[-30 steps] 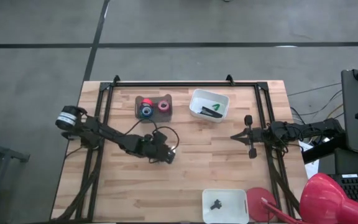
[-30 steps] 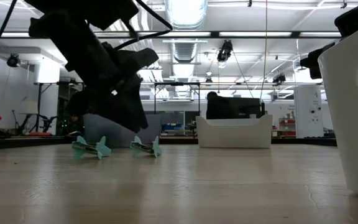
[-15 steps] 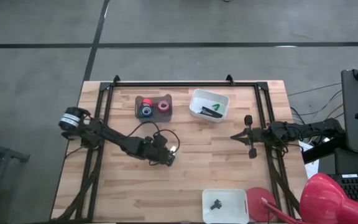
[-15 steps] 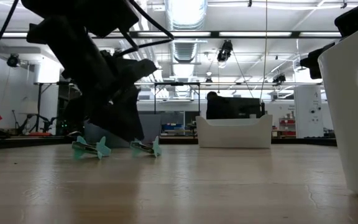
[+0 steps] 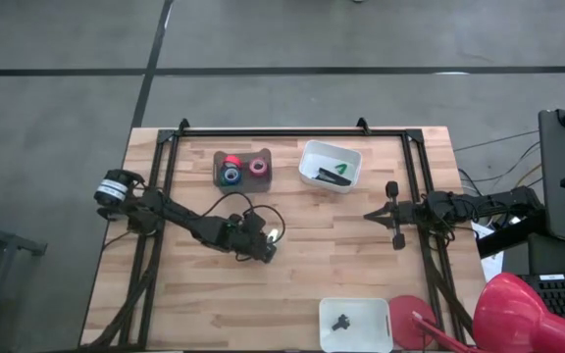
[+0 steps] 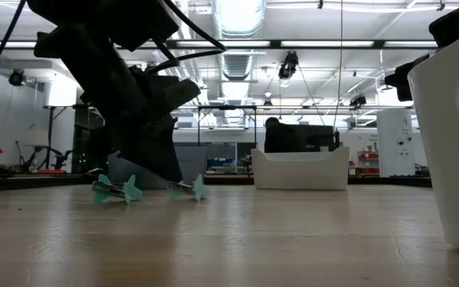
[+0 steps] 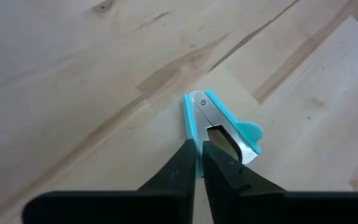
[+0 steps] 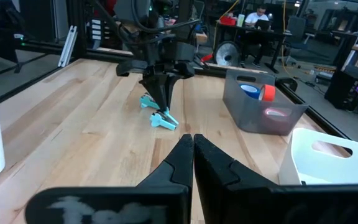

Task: Pick and place Stapler, Stapler remover, tape
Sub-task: Put the right blue staple remover into the bottom white bin

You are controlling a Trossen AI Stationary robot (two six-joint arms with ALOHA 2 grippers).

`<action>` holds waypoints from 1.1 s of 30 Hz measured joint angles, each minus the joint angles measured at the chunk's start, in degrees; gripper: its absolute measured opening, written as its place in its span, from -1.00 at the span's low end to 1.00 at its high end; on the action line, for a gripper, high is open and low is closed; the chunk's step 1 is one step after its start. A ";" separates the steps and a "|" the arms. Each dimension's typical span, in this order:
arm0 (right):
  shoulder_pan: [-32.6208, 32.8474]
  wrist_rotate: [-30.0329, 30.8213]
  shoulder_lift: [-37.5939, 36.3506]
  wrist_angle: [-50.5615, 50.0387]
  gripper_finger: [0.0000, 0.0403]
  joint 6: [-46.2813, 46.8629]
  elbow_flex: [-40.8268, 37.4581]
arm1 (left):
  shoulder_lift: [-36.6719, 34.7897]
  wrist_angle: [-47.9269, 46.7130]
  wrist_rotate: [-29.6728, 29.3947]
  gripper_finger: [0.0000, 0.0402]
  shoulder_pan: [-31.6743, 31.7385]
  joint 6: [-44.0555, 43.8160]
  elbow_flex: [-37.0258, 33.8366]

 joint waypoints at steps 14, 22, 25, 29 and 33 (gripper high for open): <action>-0.02 0.01 0.01 0.00 -0.96 -0.01 0.00 | -0.05 3.50 -1.29 -0.98 0.00 4.65 0.00; -0.01 0.01 0.01 0.00 -0.96 -0.02 0.00 | -0.16 15.79 -1.36 -0.99 0.00 13.06 1.28; -0.02 0.01 0.01 -0.01 -0.96 0.07 0.00 | -0.18 17.97 -1.37 -0.99 0.00 14.72 2.49; -0.13 0.16 -0.01 -0.02 -0.96 -7.21 0.00 | -0.18 21.61 -1.44 -1.00 0.00 17.16 3.24; -0.13 0.14 -0.01 0.00 -0.96 -14.09 0.00 | -0.14 27.11 -1.40 -1.00 0.21 20.36 3.38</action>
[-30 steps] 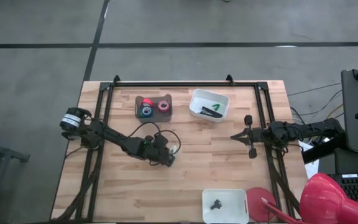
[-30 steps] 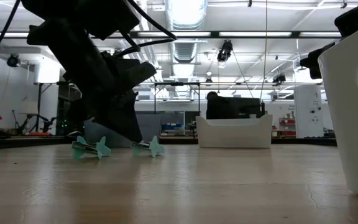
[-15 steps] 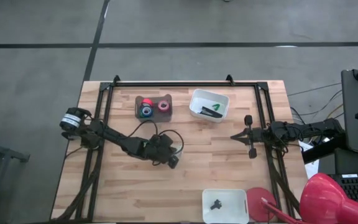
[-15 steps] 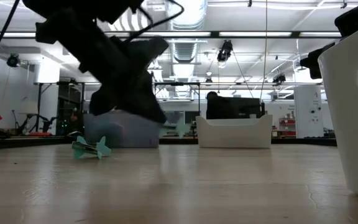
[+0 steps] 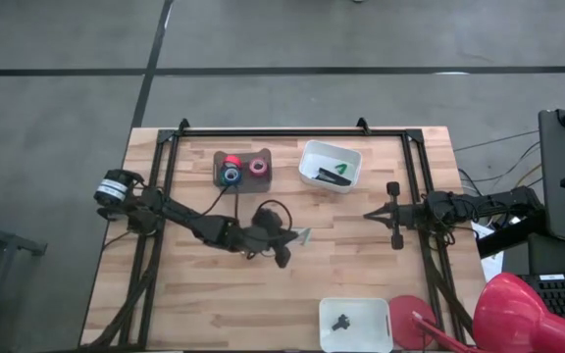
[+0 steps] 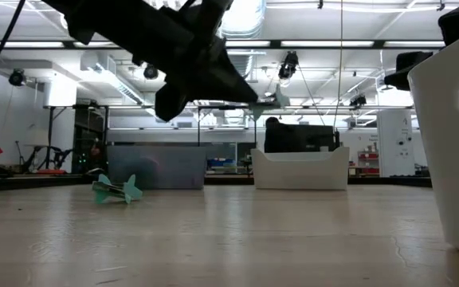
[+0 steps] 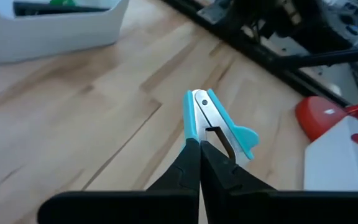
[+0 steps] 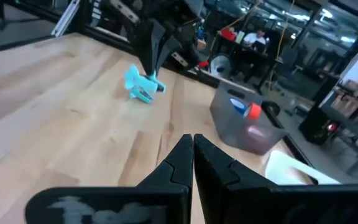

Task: Pick and place Stapler, Stapler remover, tape
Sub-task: Put the right blue staple remover into the bottom white bin

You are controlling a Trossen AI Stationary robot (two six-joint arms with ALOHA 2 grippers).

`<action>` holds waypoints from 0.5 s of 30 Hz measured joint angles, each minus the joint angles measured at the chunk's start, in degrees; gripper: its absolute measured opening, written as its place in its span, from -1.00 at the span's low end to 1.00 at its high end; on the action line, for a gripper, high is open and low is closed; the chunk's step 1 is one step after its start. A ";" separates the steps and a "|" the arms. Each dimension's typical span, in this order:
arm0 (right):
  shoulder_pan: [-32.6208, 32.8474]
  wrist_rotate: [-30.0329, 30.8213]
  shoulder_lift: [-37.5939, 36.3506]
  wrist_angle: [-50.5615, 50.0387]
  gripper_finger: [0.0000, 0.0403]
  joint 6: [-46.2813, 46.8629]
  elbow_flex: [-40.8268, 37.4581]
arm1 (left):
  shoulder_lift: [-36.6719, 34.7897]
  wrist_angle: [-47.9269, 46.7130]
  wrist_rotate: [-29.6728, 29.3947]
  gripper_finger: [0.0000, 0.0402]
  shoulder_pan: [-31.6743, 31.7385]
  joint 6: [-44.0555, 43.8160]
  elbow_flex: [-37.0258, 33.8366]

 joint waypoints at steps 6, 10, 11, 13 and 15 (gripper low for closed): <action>0.15 -2.01 0.02 0.65 -0.96 10.01 0.00 | 0.05 4.25 2.08 -1.00 0.07 3.57 0.00; 0.12 -3.19 0.15 7.42 -0.96 25.19 0.00 | 0.07 4.79 3.08 -1.00 0.18 4.41 -0.01; 0.13 -3.20 0.17 9.66 -0.96 27.35 -0.03 | 0.07 5.07 3.46 -1.00 0.20 4.61 0.00; 0.18 -3.21 0.19 14.31 -0.96 32.81 -0.09 | 0.30 5.00 3.61 -1.00 0.29 4.70 0.31; 0.20 -3.21 0.42 17.76 -0.96 35.45 -0.11 | 1.03 5.02 3.68 -1.00 0.31 5.11 1.24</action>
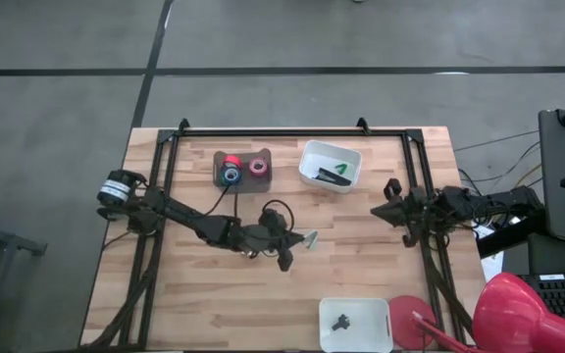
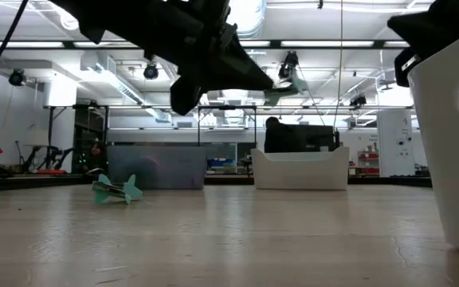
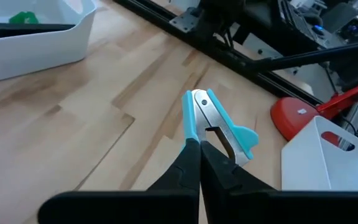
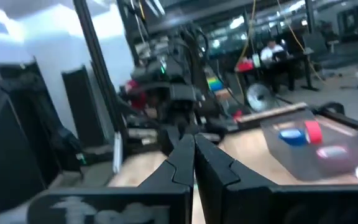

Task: Pick and place Stapler, Stapler remover, tape
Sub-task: Put the right blue staple remover into the bottom white bin

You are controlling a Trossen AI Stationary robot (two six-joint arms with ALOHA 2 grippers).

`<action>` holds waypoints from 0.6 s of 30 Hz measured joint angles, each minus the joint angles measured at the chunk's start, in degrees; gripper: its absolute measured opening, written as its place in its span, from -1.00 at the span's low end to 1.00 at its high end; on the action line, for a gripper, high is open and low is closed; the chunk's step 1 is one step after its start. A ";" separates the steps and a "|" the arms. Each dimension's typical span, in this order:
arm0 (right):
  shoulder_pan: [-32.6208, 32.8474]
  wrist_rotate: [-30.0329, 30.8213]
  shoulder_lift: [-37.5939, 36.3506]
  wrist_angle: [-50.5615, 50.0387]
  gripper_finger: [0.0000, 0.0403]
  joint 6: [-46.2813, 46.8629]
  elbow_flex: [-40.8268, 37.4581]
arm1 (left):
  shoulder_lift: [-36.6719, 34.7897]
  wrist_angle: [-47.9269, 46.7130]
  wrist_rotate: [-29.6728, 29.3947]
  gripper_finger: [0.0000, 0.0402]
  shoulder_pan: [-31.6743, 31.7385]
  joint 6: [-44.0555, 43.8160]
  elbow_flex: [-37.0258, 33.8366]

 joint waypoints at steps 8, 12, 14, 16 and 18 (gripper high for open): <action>0.07 -5.06 3.63 1.98 -0.96 12.07 -0.07 | 5.35 -1.40 4.06 -1.00 0.16 4.77 7.18; 0.87 -8.78 8.93 4.05 -0.96 11.74 -0.07 | 7.08 -6.35 4.50 -1.00 0.79 7.66 11.43; 1.51 -8.85 12.39 8.16 -0.96 11.47 -0.11 | 8.17 -8.39 4.49 -1.00 1.03 7.95 13.12; 2.64 -9.57 16.40 14.03 -0.96 9.66 -0.10 | 8.88 -9.28 4.79 -1.00 1.21 8.36 14.33; 3.76 -9.61 20.38 17.71 -0.95 7.25 0.11 | 9.06 -9.51 5.52 -1.00 1.29 9.12 15.25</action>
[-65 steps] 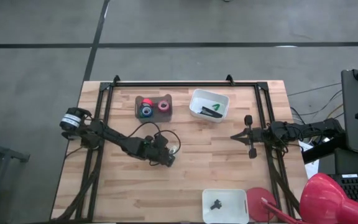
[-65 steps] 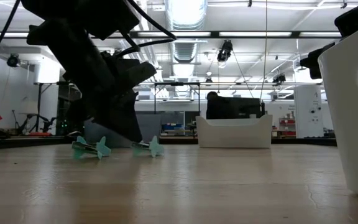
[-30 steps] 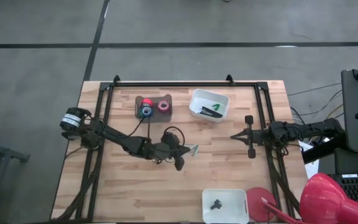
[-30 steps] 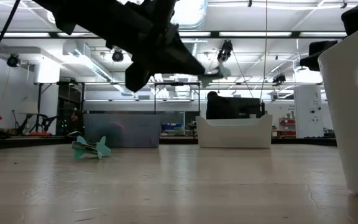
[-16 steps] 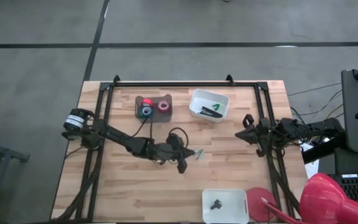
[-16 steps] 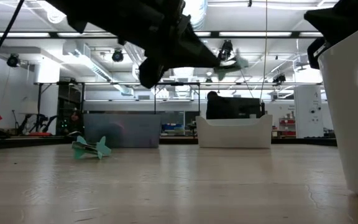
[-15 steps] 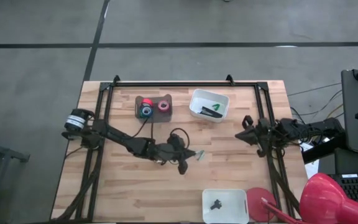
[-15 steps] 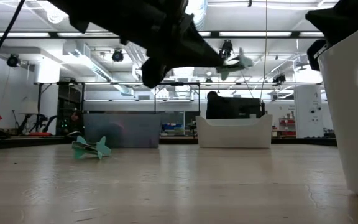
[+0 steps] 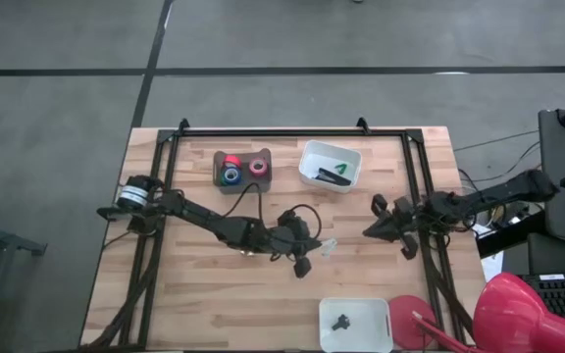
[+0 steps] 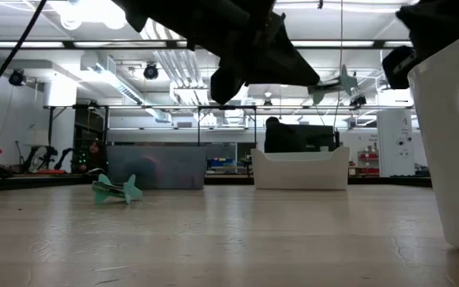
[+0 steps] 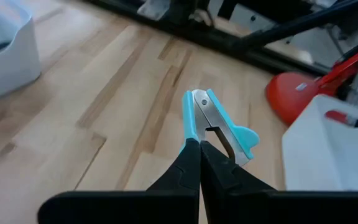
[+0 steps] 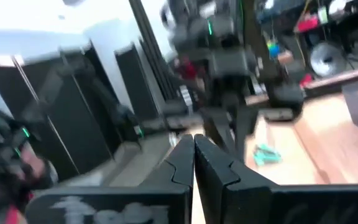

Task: Pick and place Stapler, Stapler remover, tape
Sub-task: Put the right blue staple remover into the bottom white bin

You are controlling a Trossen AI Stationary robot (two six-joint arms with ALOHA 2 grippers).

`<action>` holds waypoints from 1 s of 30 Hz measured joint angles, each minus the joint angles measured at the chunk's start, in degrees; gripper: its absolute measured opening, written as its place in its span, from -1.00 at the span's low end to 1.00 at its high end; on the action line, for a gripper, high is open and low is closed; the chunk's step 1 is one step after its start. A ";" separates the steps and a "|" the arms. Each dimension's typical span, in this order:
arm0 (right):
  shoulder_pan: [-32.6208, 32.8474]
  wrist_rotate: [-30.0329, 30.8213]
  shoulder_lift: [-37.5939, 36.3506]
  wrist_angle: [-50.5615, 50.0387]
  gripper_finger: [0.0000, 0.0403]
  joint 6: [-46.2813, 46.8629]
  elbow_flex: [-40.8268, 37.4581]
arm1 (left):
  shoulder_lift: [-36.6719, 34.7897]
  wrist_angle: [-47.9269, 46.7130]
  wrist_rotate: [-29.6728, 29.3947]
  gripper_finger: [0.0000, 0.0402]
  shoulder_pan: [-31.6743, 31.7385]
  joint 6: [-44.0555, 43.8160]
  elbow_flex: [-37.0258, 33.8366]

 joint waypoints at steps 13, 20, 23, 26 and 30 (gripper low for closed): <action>3.37 0.52 28.92 -1.34 -0.30 -7.47 14.79 | 0.12 -1.67 0.03 -1.00 0.00 0.11 -0.08; 5.71 0.22 41.79 -11.20 -0.18 -18.46 25.19 | 0.12 -2.23 0.03 -1.00 -0.02 0.11 -0.12; 6.97 0.19 45.31 -15.07 -0.23 -21.13 29.12 | 0.12 -2.72 0.03 -1.00 -0.02 0.11 -0.12; 7.13 0.47 47.53 -20.33 -0.30 -22.16 32.56 | 0.12 -3.30 0.03 -0.99 -0.02 -0.60 -0.12; 7.06 1.08 49.83 -26.33 -0.37 -22.72 34.99 | 0.12 -3.43 0.73 -1.00 -0.16 -1.01 -0.12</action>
